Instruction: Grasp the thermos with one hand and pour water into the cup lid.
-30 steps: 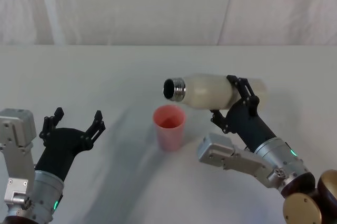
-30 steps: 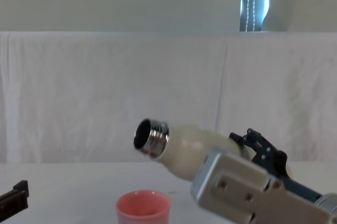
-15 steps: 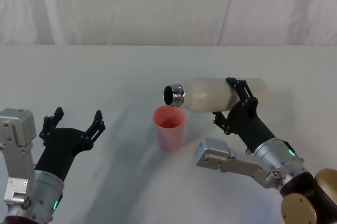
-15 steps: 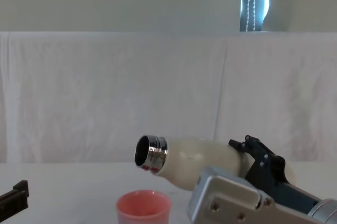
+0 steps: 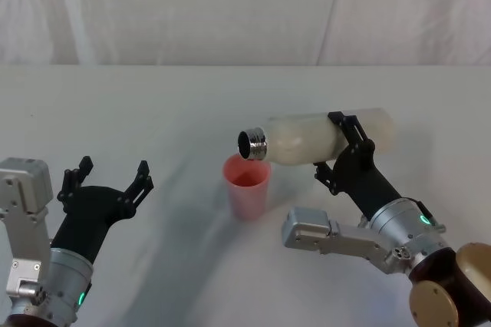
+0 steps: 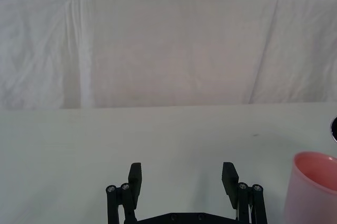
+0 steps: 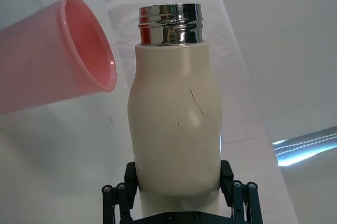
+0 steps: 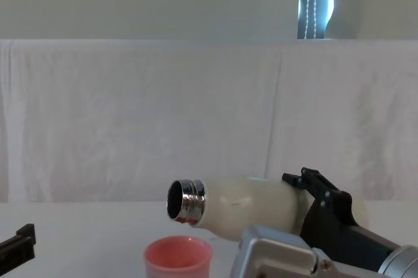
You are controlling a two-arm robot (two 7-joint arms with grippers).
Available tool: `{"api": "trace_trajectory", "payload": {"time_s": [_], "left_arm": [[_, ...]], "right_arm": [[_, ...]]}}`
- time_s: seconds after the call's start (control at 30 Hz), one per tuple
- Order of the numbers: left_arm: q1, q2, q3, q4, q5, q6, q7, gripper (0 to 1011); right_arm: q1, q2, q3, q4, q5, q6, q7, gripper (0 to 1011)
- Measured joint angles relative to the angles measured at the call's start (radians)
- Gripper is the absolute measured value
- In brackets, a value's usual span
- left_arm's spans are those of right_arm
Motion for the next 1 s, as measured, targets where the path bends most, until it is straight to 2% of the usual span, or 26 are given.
{"api": "trace_trajectory", "payload": {"time_s": [0.5,1.0], "left_arm": [[0.000,0.000,0.000,0.000,0.000,0.000,0.000,1001],[0.000,0.000,0.000,0.000,0.000,0.000,0.000,1001]], "right_arm": [[0.025,0.018,-0.019,0.018,-0.048,0.014,-0.023,957],[0.042,0.031,-0.032,0.034,-0.072,0.016,-0.045,957]]}}
